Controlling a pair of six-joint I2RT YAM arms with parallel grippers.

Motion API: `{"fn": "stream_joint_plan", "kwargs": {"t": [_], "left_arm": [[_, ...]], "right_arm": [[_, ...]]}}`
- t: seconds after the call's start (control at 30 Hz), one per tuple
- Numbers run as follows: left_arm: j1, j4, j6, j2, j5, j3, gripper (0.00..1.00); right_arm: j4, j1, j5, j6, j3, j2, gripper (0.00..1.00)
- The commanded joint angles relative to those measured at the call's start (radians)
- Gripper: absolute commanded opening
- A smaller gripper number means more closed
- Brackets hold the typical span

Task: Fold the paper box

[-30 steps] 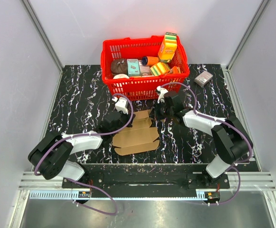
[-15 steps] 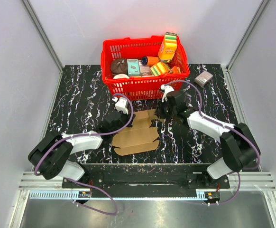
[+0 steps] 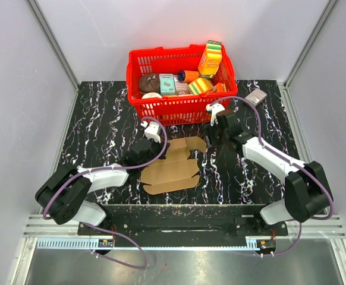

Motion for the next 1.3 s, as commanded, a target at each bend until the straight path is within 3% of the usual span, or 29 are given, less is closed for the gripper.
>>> {"fn": "stream_joint_plan", "kwargs": {"t": [0.0,0.37,0.63,0.87,1.1,1.27], "left_arm": [[0.003,0.038,-0.014,-0.012,0.025,-0.002,0.00],[0.003,0.037,-0.014,-0.012,0.026,-0.004,0.00],[0.003,0.038,-0.011,-0.012,0.025,-0.004,0.00],[0.003,0.037,-0.011,-0.012,0.025,-0.006,0.00],[0.001,0.034,-0.017,-0.006,0.037,-0.002,0.00],[0.000,0.026,-0.019,-0.012,0.040,-0.002,0.00]], "right_arm": [[0.000,-0.023,-0.088,-0.088,0.039,0.026,0.56],[0.063,-0.029,-0.184,-0.157,0.059,0.117,0.52],[0.064,-0.034,-0.240,-0.142,0.080,0.144,0.26],[0.053,-0.032,-0.286,-0.091,0.077,0.141,0.08],[0.052,-0.032,-0.289,0.010,0.089,0.144,0.00],[0.050,-0.032,-0.303,0.100,0.118,0.160,0.00]]}}
